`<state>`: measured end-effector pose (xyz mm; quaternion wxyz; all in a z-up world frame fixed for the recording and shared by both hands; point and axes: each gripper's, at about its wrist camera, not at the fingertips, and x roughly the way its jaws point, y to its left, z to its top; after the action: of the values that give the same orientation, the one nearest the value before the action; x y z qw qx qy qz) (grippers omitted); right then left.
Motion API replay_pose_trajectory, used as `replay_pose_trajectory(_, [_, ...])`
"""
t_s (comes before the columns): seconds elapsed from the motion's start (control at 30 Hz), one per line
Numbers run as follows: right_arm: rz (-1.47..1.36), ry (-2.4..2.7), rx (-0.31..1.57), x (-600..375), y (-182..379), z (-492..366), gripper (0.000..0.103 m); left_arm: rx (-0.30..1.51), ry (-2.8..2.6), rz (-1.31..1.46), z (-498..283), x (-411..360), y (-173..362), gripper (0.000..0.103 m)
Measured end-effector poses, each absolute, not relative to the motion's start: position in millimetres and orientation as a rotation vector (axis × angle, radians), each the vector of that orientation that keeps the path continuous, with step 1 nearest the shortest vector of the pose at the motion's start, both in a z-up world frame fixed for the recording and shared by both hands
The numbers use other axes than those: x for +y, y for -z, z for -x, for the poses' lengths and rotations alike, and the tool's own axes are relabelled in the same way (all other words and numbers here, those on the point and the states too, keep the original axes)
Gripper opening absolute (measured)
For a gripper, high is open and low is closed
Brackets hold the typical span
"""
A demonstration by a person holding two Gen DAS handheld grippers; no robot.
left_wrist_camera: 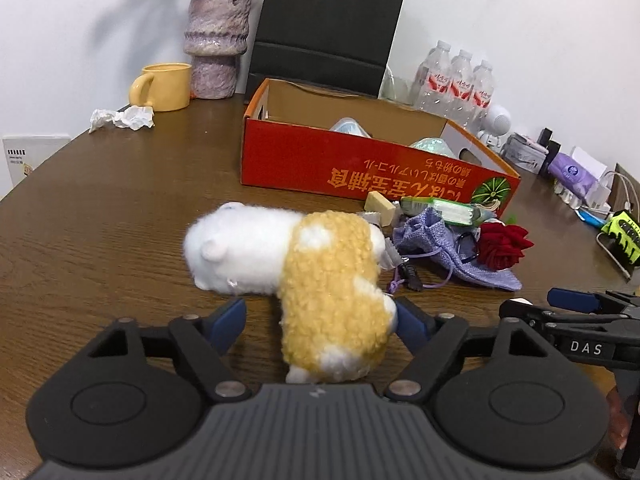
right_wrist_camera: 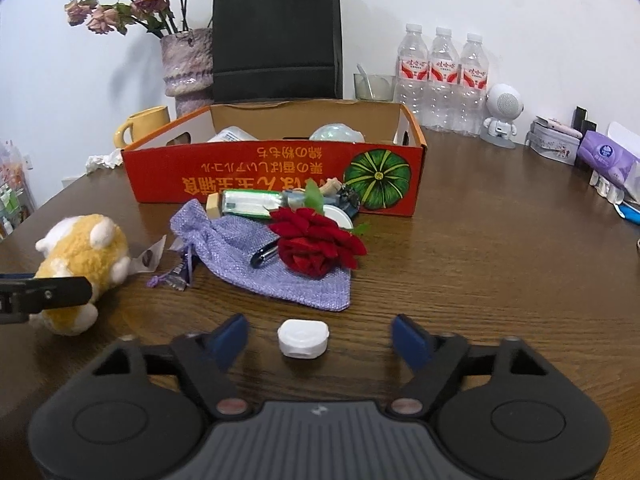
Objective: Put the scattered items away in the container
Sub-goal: 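Grasp the plush toy with the left gripper while the right grasps the white round case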
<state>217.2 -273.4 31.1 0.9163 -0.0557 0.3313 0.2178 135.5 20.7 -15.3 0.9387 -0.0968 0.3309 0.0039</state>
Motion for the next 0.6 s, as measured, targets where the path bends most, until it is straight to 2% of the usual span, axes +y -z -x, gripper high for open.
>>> replay_pose_trajectory(0.03, [0.110, -0.453, 0.689, -273.0, -30.1, -218.2, 0.063, 0.681, -0.007, 0.196, -137.2, 19.3, 16.4, 0.075])
replay_pose_trajectory(0.1, [0.110, -0.454, 0.688, -272.5, -29.7, -218.4, 0.058, 0.696, -0.003, 0.195, -141.5, 17.8, 19.8, 0.067])
replay_pose_trajectory(0.13, [0.114, -0.456, 0.688, -272.2, -29.8, -218.0, 0.052, 0.699, 0.001, 0.195, -142.7, 17.3, 21.3, 0.059])
replay_pose_trajectory(0.17, [0.119, -0.460, 0.684, -272.2, -29.9, -217.4, 0.042, 0.690, -0.003, 0.183, -142.7, 16.3, 21.8, 0.054])
replay_pose_trajectory(0.23, [0.121, -0.479, 0.678, -272.3, -30.6, -214.2, 0.026, 0.678, 0.005, 0.181, -141.9, 16.6, 22.1, 0.052])
replay_pose_trajectory(0.6, [0.101, -0.506, 0.626, -275.1, -37.8, -201.2, 0.026, 0.614, 0.026, 0.163, -129.1, 15.9, 14.8, 0.050])
